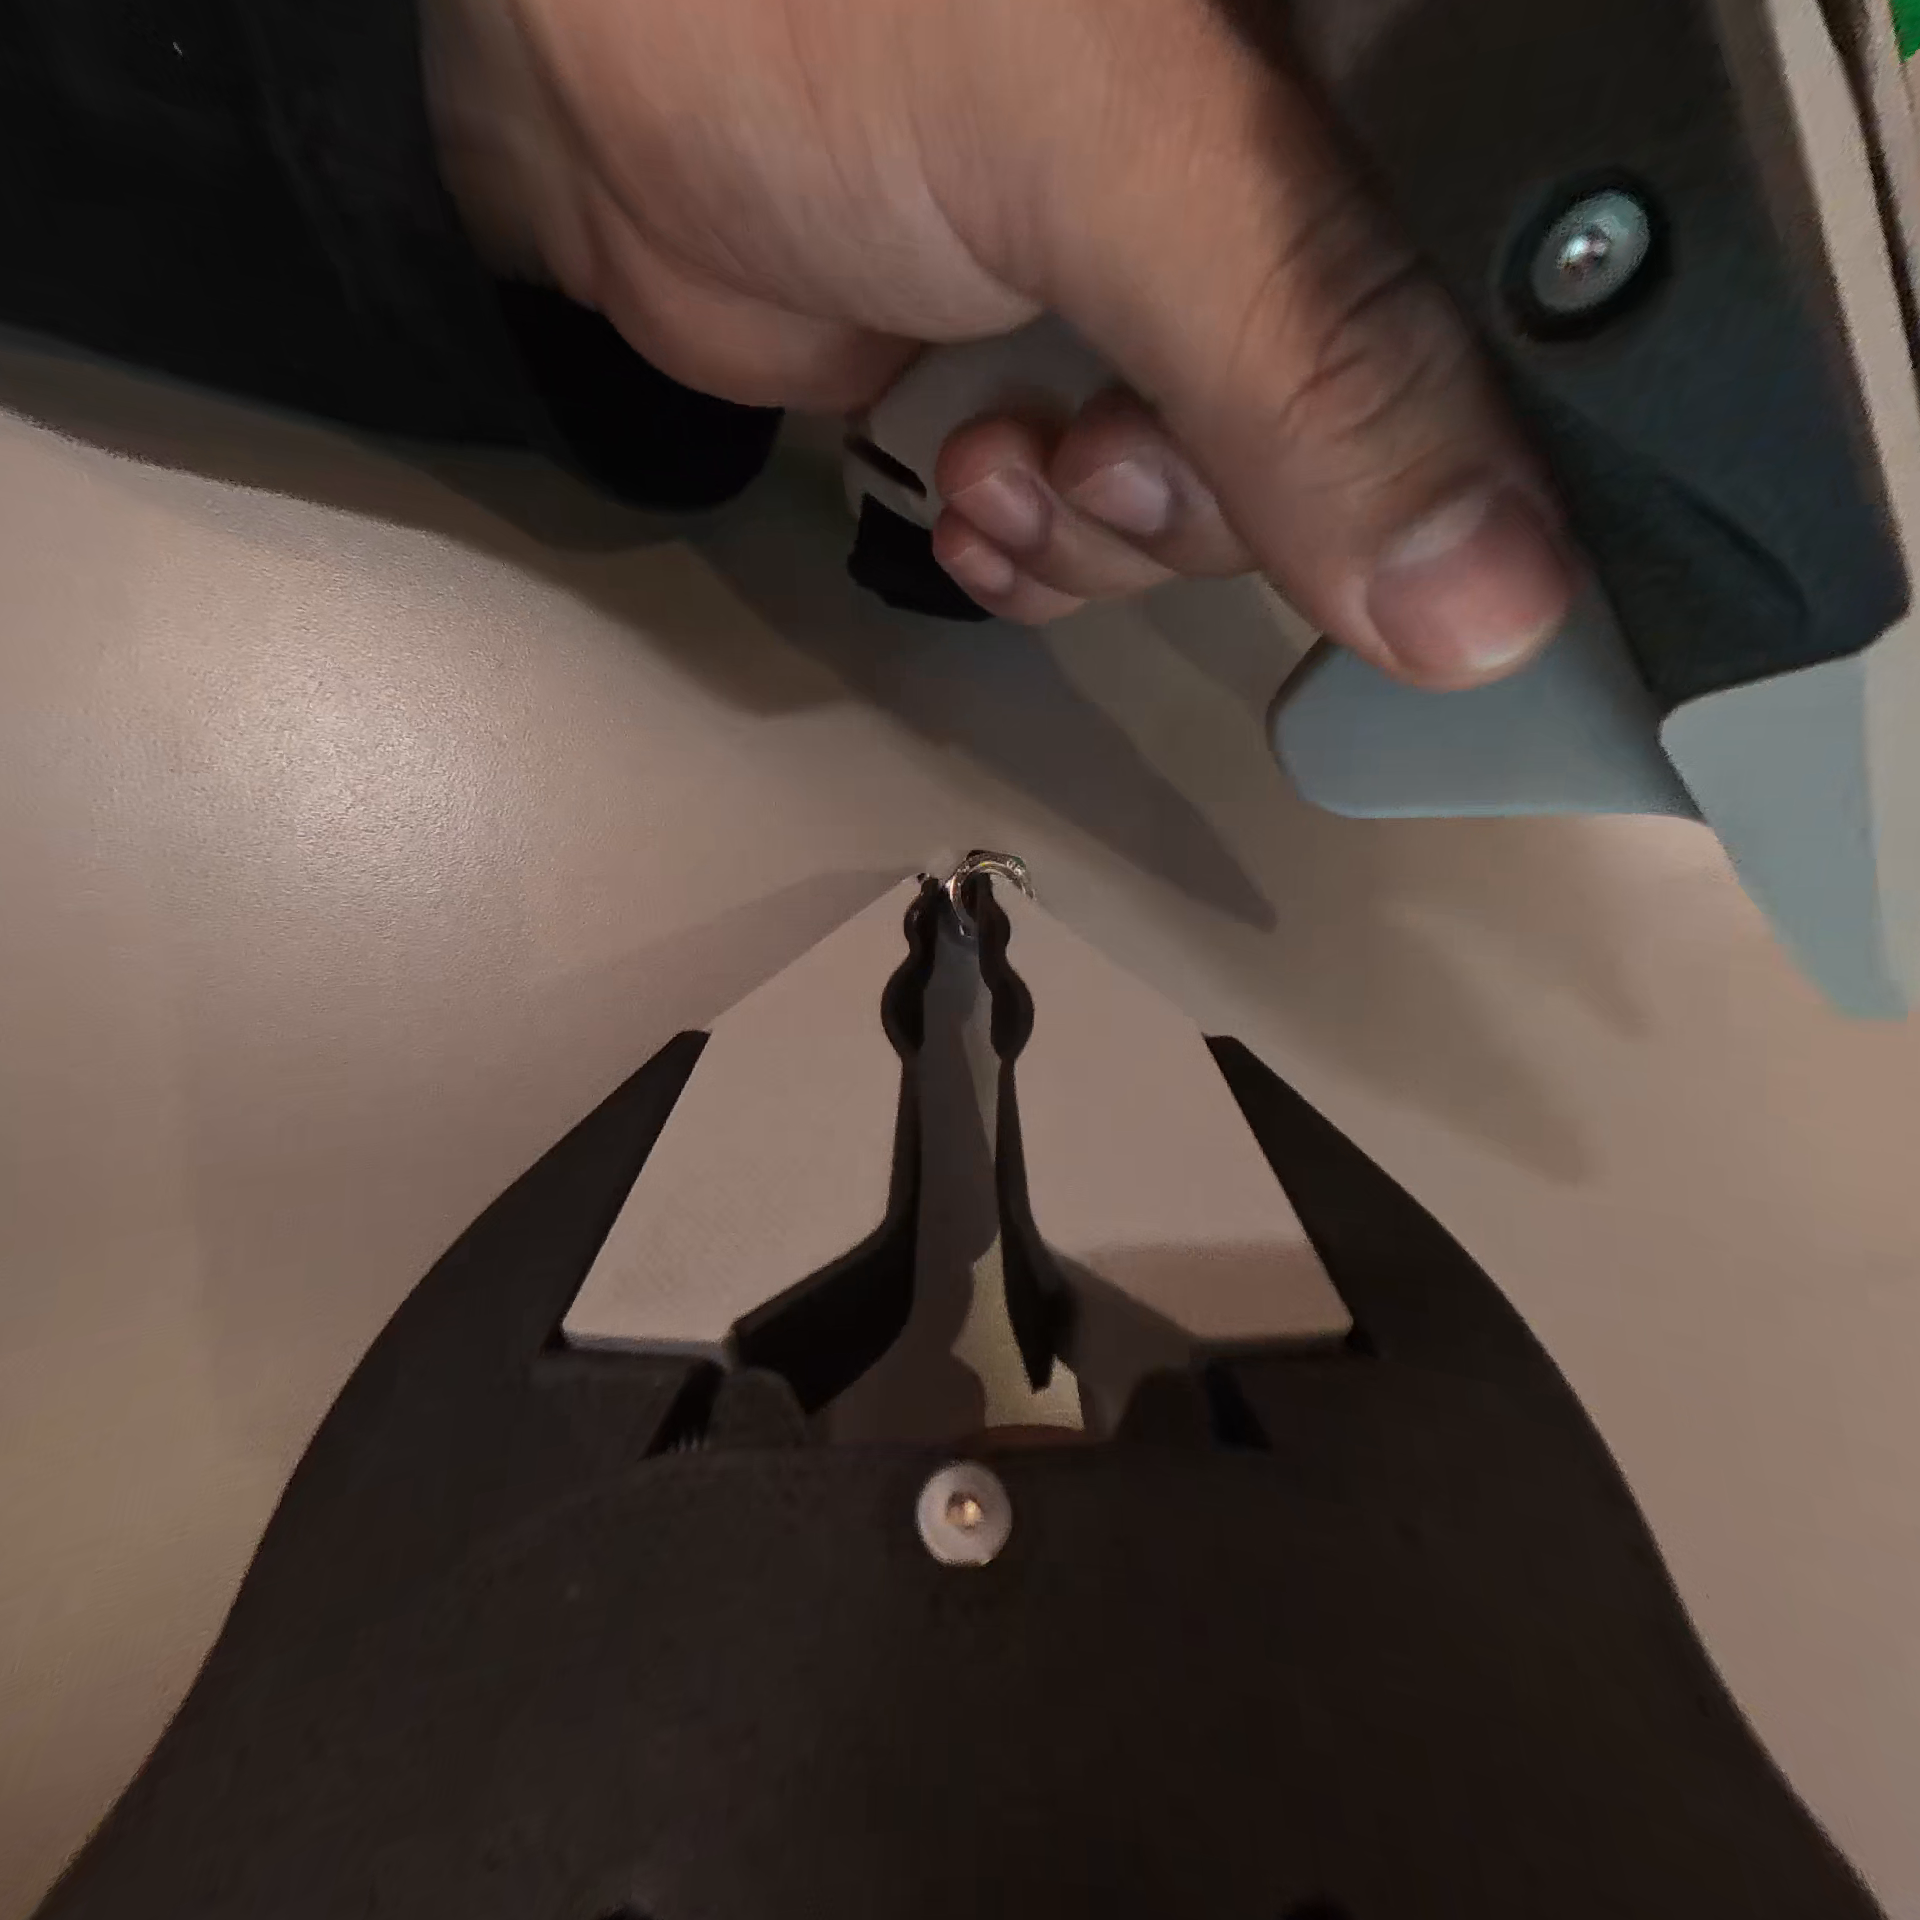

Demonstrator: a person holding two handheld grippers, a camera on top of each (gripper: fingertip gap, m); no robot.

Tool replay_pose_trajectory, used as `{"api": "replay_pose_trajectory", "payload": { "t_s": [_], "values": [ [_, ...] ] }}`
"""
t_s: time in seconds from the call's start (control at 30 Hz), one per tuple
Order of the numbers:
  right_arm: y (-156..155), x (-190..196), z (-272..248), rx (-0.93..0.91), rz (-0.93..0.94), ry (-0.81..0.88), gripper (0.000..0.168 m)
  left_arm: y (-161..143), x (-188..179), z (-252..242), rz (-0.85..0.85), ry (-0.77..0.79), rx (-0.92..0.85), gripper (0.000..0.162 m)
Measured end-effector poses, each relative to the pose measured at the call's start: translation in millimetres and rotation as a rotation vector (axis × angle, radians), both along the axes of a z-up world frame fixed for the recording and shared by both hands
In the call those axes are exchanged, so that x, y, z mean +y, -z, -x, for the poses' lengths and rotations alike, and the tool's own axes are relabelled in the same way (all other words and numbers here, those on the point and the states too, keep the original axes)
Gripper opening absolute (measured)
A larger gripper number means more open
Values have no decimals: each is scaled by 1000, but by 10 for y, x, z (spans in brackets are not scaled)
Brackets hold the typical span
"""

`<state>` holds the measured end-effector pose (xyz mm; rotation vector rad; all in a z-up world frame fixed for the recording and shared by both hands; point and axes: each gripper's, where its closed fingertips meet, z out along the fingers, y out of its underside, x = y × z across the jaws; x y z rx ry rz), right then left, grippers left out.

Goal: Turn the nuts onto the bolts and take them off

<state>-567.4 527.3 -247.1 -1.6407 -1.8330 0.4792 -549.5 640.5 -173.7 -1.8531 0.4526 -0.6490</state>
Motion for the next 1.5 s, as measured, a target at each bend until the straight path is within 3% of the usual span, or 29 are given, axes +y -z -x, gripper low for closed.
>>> {"api": "replay_pose_trajectory", "payload": {
  "t_s": [0.17, 0.33, 0.47, 0.57, 0.7, 0.8, 0.87, 1.0, 1.5],
  "values": [
    [-71, 3, -96, 47, 51, 17, 3, 18, 27, 34, 10, -10, -7, 31],
    [-676, 194, -441, 337, 173, 109, 3, 56, 11, -27, 20, 22, -12, 31],
    [-1149, 529, -850, 521, 109, 254, 3, 111, -121, -261, 34, 150, 0, 32],
    [-1288, 727, -1087, 589, 62, 345, 3, 146, -389, -601, 66, 377, 5, 31],
    [-1286, 861, -1236, 607, 55, 401, 3, 325, -403, -854, 4, 447, 235, 35],
    [-1259, 897, -1293, 590, 44, 416, 3, 522, -354, -972, 61, 476, 353, 36],
    [-1202, 914, -1328, 552, 36, 421, 3, 550, -310, -1043, 89, 483, 352, 32],
    [-1040, 926, -1377, 449, 19, 427, 3, 627, -276, -1101, 155, 493, 357, 8],
    [-68, 622, -1259, -41, 86, 295, 3, 221, -316, -643, 77, 408, 242, 7]
  ]
}}
